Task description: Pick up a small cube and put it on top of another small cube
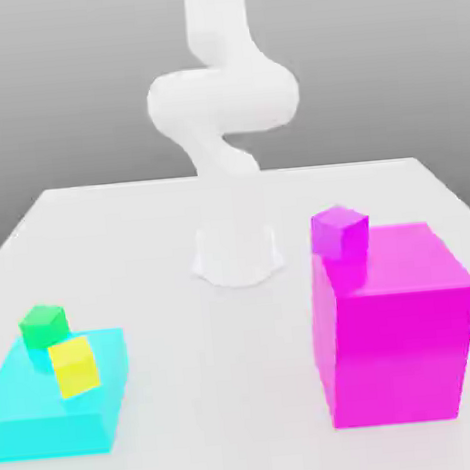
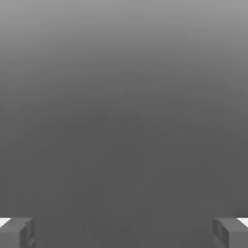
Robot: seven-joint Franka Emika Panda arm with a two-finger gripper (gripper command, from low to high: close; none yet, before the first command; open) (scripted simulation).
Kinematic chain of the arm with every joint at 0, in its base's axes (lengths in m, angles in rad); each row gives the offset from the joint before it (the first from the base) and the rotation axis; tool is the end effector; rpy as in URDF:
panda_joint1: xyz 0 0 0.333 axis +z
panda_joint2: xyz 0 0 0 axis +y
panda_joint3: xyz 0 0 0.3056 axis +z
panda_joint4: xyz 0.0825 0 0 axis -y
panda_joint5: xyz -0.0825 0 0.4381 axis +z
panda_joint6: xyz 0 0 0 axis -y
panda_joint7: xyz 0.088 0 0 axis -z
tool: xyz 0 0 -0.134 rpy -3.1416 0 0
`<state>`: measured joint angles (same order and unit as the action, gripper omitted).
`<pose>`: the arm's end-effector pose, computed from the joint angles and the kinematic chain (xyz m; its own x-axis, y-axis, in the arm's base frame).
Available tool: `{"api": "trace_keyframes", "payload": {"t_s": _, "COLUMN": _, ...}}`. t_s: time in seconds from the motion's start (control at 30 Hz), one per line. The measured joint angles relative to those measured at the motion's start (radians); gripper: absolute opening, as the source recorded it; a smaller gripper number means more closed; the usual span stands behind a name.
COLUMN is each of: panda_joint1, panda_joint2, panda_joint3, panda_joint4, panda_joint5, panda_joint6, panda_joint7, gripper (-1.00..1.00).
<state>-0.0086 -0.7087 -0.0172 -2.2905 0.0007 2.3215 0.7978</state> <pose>0.4579 -0.0135 0.6567 0.5001 -0.7324 0.4621 -0.5437 -0.6809 -0.4907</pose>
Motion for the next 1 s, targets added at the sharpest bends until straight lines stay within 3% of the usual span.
{"api": "trace_keyframes", "payload": {"t_s": 0.57, "panda_joint1": -0.065, "panda_joint2": 0.622, "panda_joint3": -0.133, "panda_joint4": 0.064, "panda_joint5": 0.056, "panda_joint6": 0.148, "panda_joint7": -0.054, "gripper": 0.00}}
{"api": "trace_keyframes", "payload": {"t_s": 1.0, "panda_joint1": -0.173, "panda_joint2": 1.097, "panda_joint3": -0.166, "panda_joint4": 0.114, "panda_joint5": 0.139, "panda_joint6": 0.257, "panda_joint7": -0.123, "gripper": 0.00}}
